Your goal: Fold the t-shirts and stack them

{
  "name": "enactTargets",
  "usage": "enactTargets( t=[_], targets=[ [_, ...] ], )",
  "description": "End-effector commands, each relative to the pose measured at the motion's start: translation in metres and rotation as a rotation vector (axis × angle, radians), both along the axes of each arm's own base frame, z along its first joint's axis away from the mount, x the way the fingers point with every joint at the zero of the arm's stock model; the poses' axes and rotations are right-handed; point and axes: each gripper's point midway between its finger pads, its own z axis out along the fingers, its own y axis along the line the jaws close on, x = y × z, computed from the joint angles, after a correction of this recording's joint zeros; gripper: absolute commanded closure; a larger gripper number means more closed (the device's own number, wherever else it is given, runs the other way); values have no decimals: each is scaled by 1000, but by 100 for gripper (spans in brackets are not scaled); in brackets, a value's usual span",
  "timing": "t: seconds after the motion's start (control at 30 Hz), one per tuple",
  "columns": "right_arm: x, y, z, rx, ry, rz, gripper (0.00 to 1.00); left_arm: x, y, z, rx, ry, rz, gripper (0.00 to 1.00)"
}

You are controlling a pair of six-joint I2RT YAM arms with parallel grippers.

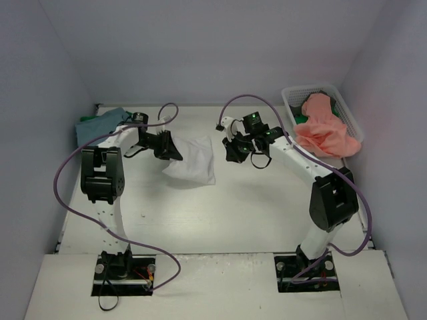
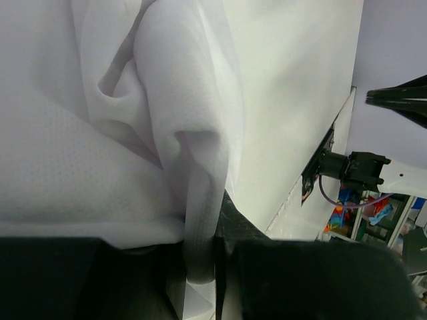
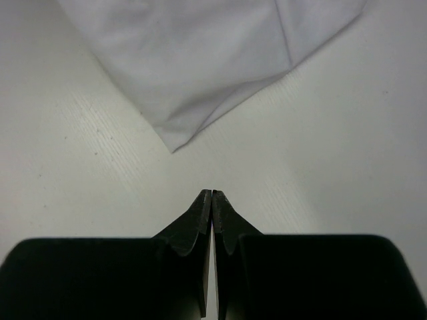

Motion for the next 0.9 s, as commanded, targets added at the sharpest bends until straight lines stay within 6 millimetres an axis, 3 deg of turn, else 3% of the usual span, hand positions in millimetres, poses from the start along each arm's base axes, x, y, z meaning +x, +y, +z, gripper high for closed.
enactTargets(
  t=[0.0,0.23,0.3,0.47,0.6,0.73,0.87],
  targets=[
    [0,2,17,44,-29,-2,100,14,5,55,-16,-150,-10,100],
    [-2,4,19,58,-28,2,100,26,28,73,18,-177,6,100],
    [-3,4,19,61,-27,6,100,36,53,82,32,-195,47,100],
    [-5,5,19,66,-23,10,100,54,81,91,46,-211,67,100],
    [-5,5,17,66,-19,13,100,70,108,112,58,-258,109,100],
    [-5,5,18,69,-19,15,100,84,124,127,36,-289,152,100],
    [-6,6,18,71,-18,19,100,93,126,140,1,-310,167,100]
  ],
)
